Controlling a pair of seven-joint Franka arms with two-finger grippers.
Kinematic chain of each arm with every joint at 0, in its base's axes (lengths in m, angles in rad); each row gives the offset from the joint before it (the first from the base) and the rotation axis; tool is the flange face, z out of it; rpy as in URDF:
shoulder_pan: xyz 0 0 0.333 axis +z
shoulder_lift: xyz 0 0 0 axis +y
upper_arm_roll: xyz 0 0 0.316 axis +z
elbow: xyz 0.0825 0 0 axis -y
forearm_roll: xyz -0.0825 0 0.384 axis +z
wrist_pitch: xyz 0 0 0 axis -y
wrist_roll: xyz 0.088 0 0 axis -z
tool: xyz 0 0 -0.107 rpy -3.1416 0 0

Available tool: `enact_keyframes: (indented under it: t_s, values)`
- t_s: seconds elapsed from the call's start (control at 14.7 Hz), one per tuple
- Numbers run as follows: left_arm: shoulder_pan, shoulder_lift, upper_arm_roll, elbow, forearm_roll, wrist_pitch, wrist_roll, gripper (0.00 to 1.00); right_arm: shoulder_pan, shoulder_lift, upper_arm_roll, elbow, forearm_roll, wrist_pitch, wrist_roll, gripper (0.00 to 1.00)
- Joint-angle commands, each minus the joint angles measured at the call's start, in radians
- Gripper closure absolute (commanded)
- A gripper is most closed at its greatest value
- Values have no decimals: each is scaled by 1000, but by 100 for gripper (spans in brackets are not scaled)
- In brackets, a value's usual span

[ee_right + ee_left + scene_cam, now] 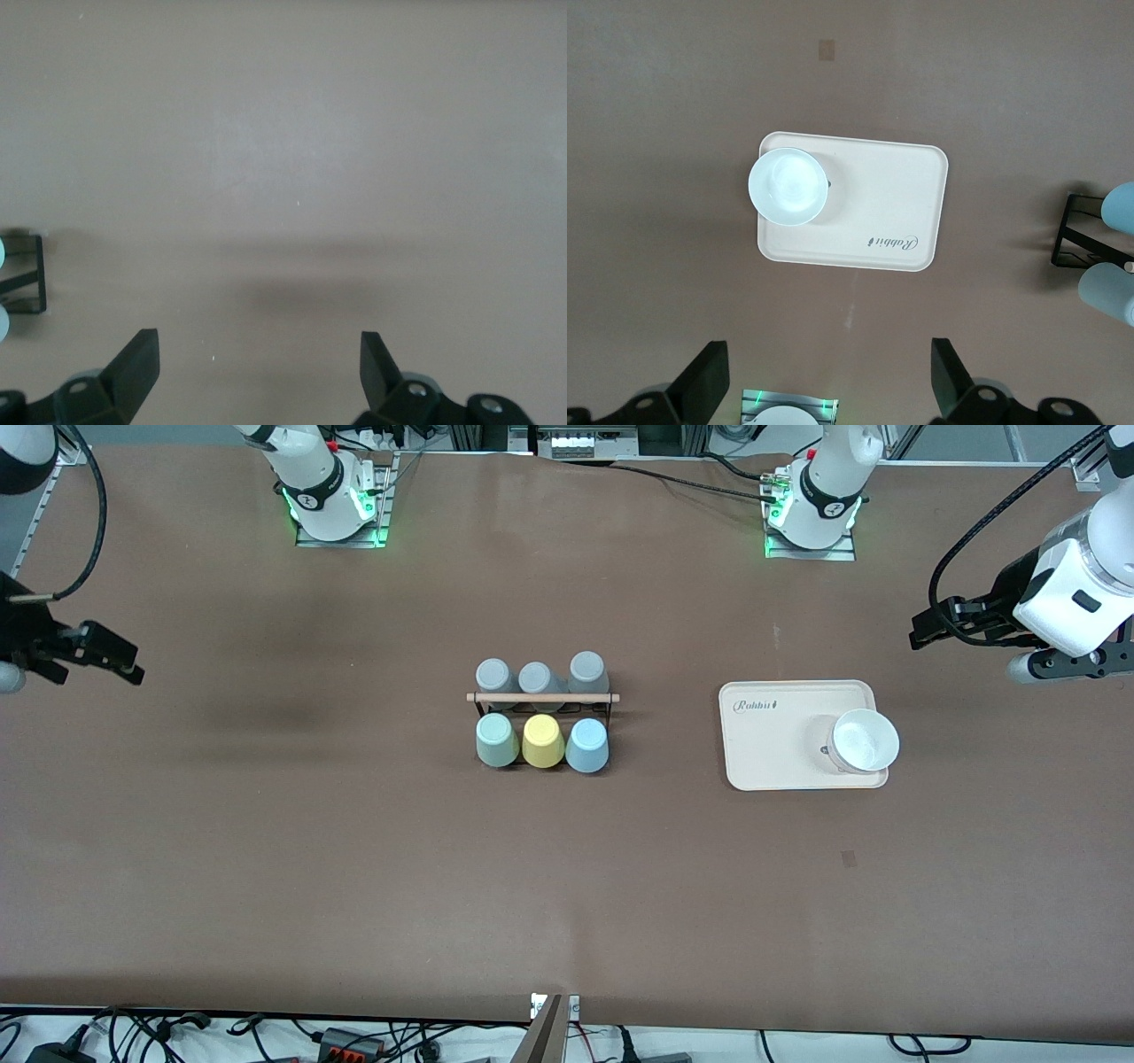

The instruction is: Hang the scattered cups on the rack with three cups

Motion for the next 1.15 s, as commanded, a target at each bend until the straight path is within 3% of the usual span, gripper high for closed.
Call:
enact_keyframes:
  t_s: [0.0,1.09]
  values:
    - [3,-22,-6,-18,12,4,5,0,-4,-27,7,-11,1,-48,-9,0]
    - [3,-22,-6,-18,12,-4,7,0,-4,-41,6,-8,-10,-46,-12,0]
